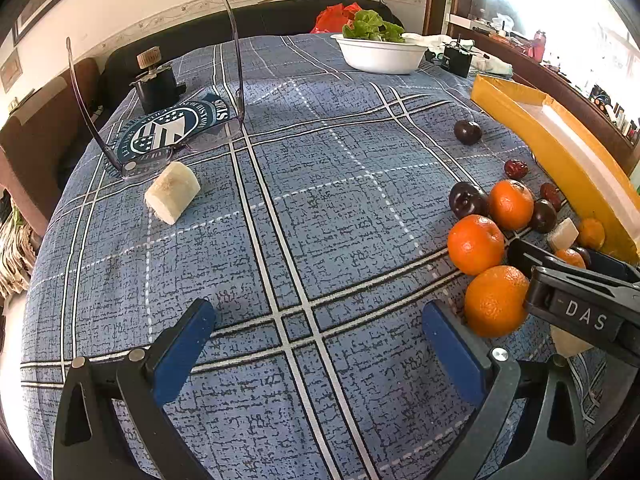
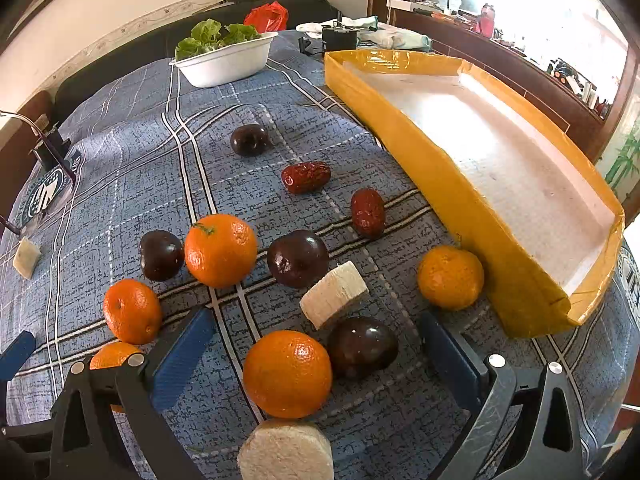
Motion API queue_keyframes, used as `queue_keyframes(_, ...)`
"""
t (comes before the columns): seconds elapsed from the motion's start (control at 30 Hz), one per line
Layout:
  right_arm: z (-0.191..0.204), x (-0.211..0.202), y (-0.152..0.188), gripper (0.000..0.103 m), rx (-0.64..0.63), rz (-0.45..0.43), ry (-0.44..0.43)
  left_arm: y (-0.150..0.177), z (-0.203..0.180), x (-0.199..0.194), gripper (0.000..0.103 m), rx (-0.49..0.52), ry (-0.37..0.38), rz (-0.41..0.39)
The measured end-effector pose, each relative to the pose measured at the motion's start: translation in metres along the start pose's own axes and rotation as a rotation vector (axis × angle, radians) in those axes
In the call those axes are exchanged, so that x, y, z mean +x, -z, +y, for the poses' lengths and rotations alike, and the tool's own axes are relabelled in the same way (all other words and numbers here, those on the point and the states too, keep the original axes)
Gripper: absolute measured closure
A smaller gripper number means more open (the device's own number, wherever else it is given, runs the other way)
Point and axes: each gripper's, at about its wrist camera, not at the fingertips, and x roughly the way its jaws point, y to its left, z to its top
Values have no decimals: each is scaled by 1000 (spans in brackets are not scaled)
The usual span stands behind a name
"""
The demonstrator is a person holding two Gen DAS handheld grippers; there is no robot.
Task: Organize fruits
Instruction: 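Grasp a white bread block with the left tool while the right tool grasps a white round cake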
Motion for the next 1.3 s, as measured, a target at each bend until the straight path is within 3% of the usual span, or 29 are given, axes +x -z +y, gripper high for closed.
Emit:
queue_keyframes(0.43,1,0,-1,0,2,0,0,0,0,0,0,0,-2,-1)
queue_keyframes(0.53,1,1,-3,0,-22,39,-10,-2,-2,1,0,-9,-11,0)
queue_keyframes(0.77,-9,-3,-2,0,-274,159,-174,1,3,-2,0,16,4,14)
queue_keyframes(0.9,-25,-21,11,14,-311,180,-299,8,22,-23,3,-36,44,9)
queue_keyframes(1.0,-39,-38,19,15,-316,190,-382,4,43,-37,5,-73,59,-3)
queue_keyframes(1.1,-45,-60,25,19,-367,152,-432,-12,73,-37,18,-111,37,6)
queue_keyframes(1.17,-47,-75,24,20,-388,128,-473,-28,89,-26,35,-126,13,35)
queue_keyframes(1.3,-47,-96,19,29,-448,84,-512,-58,99,-4,35,-84,17,79)
